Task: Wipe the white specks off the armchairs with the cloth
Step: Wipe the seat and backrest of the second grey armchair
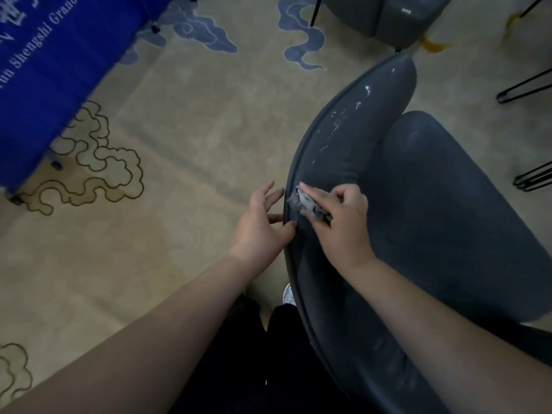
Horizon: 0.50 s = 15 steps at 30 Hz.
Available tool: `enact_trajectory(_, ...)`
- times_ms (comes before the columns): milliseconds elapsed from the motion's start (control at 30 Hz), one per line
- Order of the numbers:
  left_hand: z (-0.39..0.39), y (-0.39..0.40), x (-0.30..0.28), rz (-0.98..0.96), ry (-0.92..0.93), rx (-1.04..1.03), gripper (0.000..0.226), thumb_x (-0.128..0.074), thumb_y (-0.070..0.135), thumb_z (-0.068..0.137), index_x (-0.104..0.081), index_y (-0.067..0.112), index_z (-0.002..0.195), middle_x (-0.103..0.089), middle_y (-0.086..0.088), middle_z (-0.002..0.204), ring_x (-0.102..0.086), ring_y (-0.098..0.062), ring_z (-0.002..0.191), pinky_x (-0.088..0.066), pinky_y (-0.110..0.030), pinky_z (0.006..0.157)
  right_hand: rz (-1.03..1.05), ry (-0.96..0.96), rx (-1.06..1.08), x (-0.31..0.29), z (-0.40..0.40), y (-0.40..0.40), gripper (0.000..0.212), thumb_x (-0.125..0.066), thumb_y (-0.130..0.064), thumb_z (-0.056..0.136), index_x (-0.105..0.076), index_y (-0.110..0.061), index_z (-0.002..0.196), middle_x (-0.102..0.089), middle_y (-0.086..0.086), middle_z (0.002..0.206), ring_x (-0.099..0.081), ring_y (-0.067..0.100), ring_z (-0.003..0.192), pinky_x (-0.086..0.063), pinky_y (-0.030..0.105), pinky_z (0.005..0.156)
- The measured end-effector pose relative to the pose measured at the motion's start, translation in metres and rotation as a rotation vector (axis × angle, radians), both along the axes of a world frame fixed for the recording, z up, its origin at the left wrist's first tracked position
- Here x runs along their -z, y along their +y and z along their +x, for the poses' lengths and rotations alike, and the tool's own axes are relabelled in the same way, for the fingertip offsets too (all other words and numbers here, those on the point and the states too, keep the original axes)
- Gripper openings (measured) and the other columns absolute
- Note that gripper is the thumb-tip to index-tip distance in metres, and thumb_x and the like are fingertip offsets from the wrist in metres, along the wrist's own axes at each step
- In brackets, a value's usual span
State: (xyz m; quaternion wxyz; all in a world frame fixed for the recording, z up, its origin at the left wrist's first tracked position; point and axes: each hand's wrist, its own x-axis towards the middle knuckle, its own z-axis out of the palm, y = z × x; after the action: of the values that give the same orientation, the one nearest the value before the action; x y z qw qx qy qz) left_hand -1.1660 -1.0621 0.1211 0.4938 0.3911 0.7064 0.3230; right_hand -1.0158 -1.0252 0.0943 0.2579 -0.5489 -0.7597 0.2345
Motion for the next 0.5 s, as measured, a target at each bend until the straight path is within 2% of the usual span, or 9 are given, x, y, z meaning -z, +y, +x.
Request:
enact_trajectory(100,-0.004,0.013,0.002,0.002,0.001,0.020,0.078,-0.073,0.009,0.080,-0.030,0.025,0.143,-0.050,0.017,0.136,-0.062,-0.003,0.096,-0.054,-0.032,0.088,0.038,-0.068,-0.015,-0.003,-0.013,0.040,0.045,-0.075,-0.023,0.080,-0.064,-0.042,0.120,-0.036,-0.002,0.097,-0.037,0.022,0.089,-0.041,0.036,0.081)
enact_trajectory(200,-0.009,0.031,0.003,-0.002,0.009,0.076,0.078,-0.074,0.012,0.081,-0.029,0.025,0.144,-0.048,0.020,0.133,-0.061,0.000,0.097,-0.054,-0.027,0.086,-0.002,-0.077,0.102,-0.004,-0.025,0.076,0.043,-0.075,-0.027,0.080,-0.064,-0.045,0.118,-0.034,-0.004,0.099,-0.032,0.019,0.091,-0.045,0.044,0.084)
enact_trajectory(367,-0.018,0.061,0.008,0.009,-0.017,0.140,0.076,-0.073,0.007,0.078,-0.032,0.022,0.141,-0.052,0.012,0.137,-0.062,-0.003,0.096,-0.053,-0.026,0.085,-0.011,-0.035,0.128,-0.002,-0.016,0.033,0.053,-0.074,-0.016,0.081,-0.061,-0.045,0.123,-0.034,-0.005,0.098,-0.031,0.014,0.089,-0.041,0.033,0.082)
enact_trajectory(500,-0.027,0.080,0.008,-0.002,-0.038,0.219,0.079,-0.076,0.005,0.077,-0.031,0.018,0.141,-0.051,0.009,0.139,-0.062,-0.005,0.099,-0.053,-0.023,0.086,-0.009,-0.059,0.154,-0.001,-0.025,0.051,0.050,-0.074,-0.017,0.081,-0.063,-0.046,0.120,-0.035,-0.005,0.099,-0.031,0.015,0.092,-0.041,0.034,0.084)
